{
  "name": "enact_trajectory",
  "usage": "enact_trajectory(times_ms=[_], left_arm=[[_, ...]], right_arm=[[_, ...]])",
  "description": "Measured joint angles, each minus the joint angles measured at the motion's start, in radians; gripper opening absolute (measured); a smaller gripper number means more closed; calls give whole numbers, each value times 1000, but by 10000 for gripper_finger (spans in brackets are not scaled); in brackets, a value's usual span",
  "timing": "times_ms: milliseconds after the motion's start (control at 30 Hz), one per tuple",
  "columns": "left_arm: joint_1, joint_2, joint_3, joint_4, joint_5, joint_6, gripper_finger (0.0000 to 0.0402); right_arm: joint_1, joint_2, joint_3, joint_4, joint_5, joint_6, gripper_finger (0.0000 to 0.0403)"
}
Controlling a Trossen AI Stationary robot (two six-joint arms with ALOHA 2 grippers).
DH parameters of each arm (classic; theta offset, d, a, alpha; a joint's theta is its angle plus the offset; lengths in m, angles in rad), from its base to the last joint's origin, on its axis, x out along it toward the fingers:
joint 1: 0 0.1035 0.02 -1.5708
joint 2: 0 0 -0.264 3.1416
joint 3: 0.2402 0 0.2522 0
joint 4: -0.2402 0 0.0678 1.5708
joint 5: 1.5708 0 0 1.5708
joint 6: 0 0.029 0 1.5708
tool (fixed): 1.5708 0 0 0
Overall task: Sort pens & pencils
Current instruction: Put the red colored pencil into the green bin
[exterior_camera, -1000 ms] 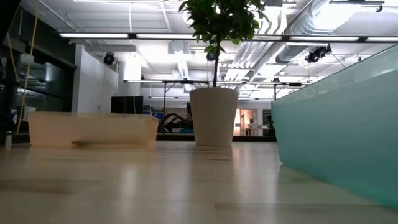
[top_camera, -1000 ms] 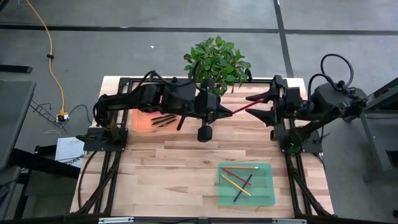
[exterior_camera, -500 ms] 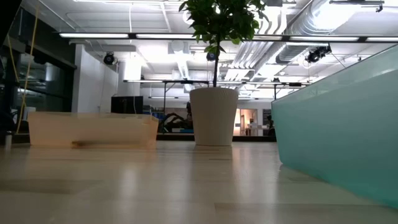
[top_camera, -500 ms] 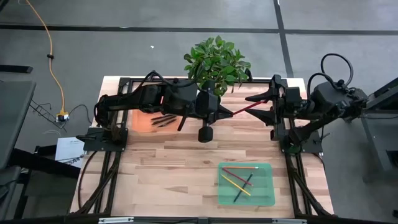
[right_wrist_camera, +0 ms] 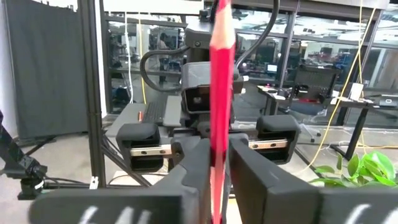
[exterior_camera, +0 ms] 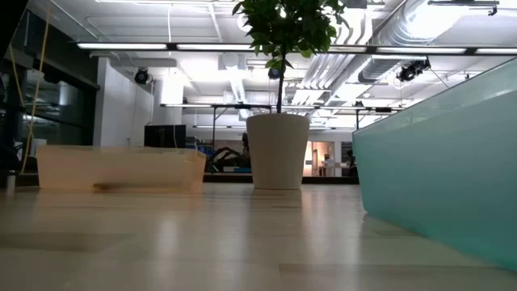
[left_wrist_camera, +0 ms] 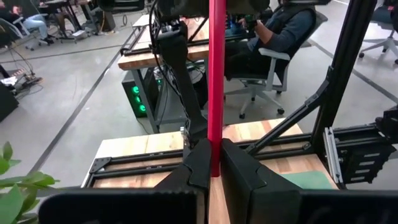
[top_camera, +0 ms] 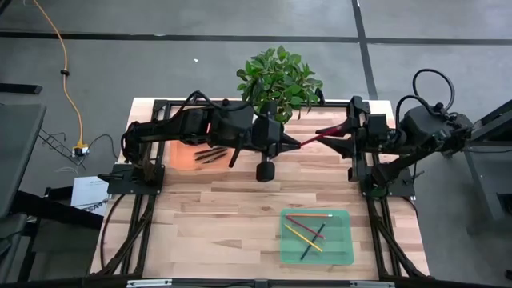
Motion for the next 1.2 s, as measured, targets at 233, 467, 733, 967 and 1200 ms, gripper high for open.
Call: enact_trajectory(times_ms=[233, 467, 733, 967, 1200], left_arm=[[0, 0, 0, 2, -3, 3, 15], [1, -4, 4, -83, -31, 6, 15], [0, -6, 5, -153, -51, 28, 23], [0, 3, -3, -178, -51, 32, 67], [0, 7, -2, -207, -53, 32, 100]], right_arm=[[0, 0, 0, 0, 0, -13, 6], [-1, 4, -3, -15, 4, -19, 5], [-1, 7, -6, -27, 4, -17, 3], [0, -9, 6, 36, 2, -20, 3], [0, -9, 2, 16, 0, -16, 3]])
